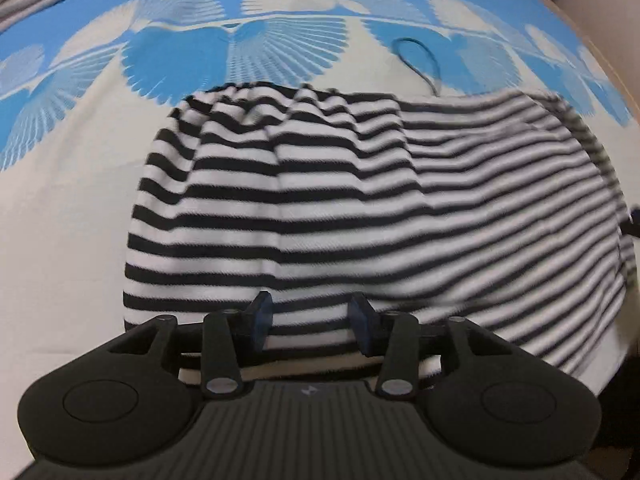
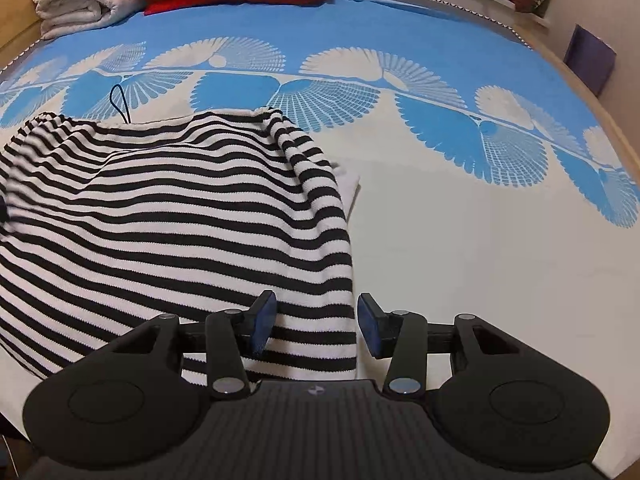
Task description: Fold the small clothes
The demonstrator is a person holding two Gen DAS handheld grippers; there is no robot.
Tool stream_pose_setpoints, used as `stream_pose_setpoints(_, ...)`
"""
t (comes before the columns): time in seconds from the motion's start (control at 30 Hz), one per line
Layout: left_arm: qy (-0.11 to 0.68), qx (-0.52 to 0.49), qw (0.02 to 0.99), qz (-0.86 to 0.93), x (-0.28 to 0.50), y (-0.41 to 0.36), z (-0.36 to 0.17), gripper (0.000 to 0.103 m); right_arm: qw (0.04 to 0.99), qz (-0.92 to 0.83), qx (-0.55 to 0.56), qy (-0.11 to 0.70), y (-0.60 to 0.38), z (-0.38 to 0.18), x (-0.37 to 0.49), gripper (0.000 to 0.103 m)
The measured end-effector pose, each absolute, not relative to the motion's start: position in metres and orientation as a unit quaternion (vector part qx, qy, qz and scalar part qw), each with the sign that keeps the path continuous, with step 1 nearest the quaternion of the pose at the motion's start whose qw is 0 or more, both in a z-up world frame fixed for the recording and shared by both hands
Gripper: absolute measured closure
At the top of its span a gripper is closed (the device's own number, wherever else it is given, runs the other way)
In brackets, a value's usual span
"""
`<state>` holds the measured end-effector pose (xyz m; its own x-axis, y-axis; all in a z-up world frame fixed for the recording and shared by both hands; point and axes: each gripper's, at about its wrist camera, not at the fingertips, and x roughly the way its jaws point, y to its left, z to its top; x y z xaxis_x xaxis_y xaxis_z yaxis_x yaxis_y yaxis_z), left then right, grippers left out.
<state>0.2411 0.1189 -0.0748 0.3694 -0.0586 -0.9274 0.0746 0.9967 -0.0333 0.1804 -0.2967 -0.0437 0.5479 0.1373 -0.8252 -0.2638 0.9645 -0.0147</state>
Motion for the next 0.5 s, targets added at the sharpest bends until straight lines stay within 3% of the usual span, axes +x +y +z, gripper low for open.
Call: stream_pose_setpoints(0.5, 0.449, -0.096, 0.887, 0.052, 0.225, 0.169, -0.012, 0.056, 0.874, 0.105, -0.073, 0.469, -0.299, -0.047, 0.182, 0.056)
